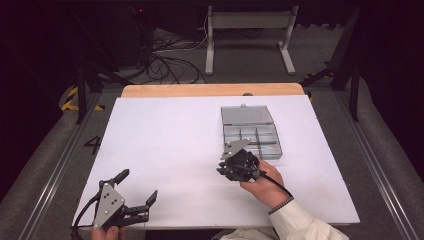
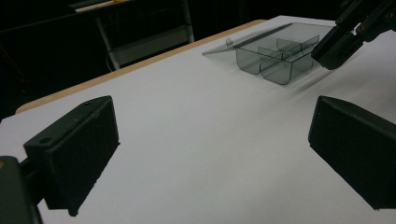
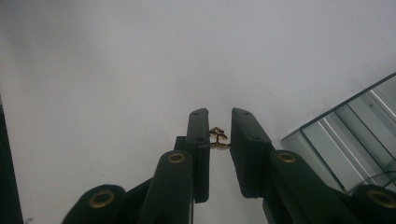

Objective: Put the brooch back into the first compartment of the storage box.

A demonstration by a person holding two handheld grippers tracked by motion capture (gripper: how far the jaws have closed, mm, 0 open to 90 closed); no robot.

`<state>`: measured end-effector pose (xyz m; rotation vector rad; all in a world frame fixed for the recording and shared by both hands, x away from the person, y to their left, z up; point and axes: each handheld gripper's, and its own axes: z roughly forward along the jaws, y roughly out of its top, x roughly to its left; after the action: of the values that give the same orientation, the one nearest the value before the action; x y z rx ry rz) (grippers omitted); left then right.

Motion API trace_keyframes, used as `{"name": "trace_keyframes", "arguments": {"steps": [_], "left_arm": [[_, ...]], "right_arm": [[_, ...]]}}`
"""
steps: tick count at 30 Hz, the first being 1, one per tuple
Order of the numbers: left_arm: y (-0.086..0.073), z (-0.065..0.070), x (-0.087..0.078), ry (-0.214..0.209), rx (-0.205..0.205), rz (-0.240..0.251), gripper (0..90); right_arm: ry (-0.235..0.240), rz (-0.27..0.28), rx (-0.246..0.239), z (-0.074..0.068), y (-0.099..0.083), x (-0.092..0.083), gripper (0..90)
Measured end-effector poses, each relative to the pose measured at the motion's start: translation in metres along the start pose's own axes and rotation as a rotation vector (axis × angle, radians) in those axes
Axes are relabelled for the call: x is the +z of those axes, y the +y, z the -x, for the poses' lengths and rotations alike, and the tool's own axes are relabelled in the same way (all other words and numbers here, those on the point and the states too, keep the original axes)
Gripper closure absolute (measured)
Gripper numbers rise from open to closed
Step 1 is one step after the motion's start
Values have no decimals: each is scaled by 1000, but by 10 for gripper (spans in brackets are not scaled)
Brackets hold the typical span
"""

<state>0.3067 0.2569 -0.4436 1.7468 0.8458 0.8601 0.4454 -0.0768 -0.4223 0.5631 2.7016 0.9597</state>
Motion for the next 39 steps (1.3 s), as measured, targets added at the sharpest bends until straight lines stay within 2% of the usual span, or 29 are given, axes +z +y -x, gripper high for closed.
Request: {"name": "trace_keyframes", "arguments": {"steps": [9,19,39], "left_arm": [[0,0,0,-2,-4,-1,24],[0,1,0,-1,-4,0,24],[0,0,0,-2,0,-2,24]], "right_arm": [[-27,42,-3,3,2,-10,781],[-77,74,23,10,7,-19,782],[-155,87,131,39,20,-23,781]]}}
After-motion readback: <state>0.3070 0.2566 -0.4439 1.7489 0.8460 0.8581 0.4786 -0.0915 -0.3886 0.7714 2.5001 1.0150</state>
